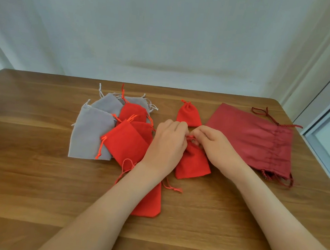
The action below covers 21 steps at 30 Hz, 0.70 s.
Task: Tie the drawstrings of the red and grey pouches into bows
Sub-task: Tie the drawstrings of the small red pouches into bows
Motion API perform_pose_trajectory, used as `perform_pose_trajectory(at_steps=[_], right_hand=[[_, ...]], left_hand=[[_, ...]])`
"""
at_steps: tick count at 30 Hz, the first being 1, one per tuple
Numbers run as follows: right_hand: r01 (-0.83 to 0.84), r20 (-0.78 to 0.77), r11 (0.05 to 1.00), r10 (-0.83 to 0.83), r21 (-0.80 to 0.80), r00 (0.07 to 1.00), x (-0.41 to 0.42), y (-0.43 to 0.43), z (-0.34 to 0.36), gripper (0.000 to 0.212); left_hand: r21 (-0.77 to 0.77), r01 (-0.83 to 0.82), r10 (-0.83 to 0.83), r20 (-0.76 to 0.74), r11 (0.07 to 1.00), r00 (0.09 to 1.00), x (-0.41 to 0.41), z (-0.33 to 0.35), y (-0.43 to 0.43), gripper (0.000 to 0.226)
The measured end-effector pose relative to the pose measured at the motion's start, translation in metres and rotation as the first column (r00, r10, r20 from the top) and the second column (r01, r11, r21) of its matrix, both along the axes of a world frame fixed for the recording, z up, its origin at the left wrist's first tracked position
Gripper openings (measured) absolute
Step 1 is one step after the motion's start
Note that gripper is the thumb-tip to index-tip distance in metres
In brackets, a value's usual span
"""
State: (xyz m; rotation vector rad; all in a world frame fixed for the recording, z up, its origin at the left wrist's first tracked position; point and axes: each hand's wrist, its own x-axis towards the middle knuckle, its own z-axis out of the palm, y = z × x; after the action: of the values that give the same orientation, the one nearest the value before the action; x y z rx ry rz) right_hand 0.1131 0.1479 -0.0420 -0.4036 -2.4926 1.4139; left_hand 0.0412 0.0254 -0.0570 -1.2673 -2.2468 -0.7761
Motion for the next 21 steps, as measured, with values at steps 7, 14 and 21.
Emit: perform_pose_trajectory(at_steps=[7, 14, 21], right_hand=[[-0.072, -0.015, 0.918, 0.072, -0.39, 0.997, 0.004, 0.0, 0.003, 0.017], [-0.178, -0.129, 0.889, 0.136, -0.421, 0.982, 0.009, 0.007, 0.01, 0.013], [-0.126, -0.149, 0.889, 0.066, -0.44, 0.987, 0.009, -0.003, 0.01, 0.015]], left_hand=[[0.06, 0.107, -0.086, -0.283, 0.992, 0.955, 0.001, 0.004, -0.002, 0.008], [0.098, 0.116, -0.089, -0.243, 0.988, 0.966, 0.004, 0.005, -0.004, 0.01], [0.29, 0.126, -0.19, 0.202, 0.949, 0.961, 0.004, 0.006, -0.007, 0.026]])
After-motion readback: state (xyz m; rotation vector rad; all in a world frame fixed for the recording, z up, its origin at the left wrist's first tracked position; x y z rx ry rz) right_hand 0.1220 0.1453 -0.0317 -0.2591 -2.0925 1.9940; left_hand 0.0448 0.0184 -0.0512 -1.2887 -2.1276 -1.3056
